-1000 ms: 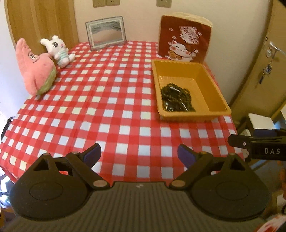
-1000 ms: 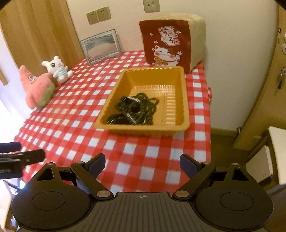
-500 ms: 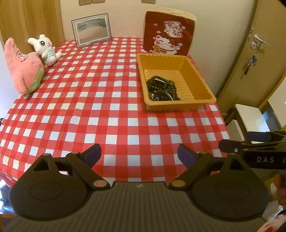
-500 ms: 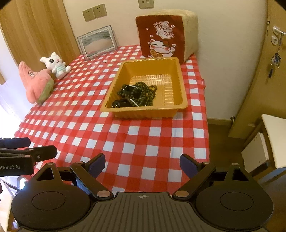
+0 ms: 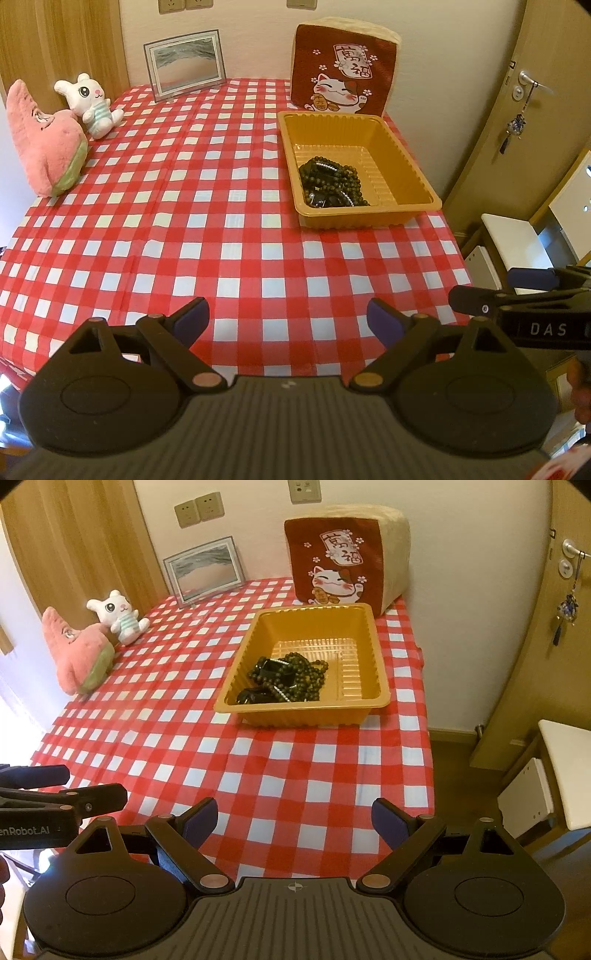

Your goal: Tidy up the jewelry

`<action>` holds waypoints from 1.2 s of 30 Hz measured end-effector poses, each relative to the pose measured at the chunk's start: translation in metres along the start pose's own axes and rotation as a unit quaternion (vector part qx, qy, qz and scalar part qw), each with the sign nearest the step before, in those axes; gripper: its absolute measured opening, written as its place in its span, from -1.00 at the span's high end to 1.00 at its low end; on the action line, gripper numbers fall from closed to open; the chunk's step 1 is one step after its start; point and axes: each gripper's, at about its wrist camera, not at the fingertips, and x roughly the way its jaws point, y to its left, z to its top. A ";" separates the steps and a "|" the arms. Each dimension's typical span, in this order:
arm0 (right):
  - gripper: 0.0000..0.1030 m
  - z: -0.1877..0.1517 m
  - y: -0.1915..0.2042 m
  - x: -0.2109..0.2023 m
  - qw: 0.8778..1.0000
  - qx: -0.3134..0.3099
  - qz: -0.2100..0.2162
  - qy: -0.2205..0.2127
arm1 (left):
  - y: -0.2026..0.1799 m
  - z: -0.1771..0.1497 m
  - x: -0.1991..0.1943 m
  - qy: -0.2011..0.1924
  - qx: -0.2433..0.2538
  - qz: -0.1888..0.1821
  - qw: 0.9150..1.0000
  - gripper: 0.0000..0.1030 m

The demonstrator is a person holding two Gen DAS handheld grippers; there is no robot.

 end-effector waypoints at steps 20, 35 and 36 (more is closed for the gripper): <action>-0.74 0.002 0.006 0.004 1.000 -0.003 0.000 0.000 | 0.004 0.003 0.004 -0.001 0.000 -0.001 1.000 -0.78; -0.74 0.004 0.009 0.007 1.000 -0.005 0.000 0.000 | 0.008 0.007 0.007 0.000 -0.001 -0.002 1.000 -0.77; -0.74 0.004 0.009 0.007 1.000 -0.005 0.000 0.000 | 0.008 0.007 0.007 0.000 -0.001 -0.003 1.000 -0.78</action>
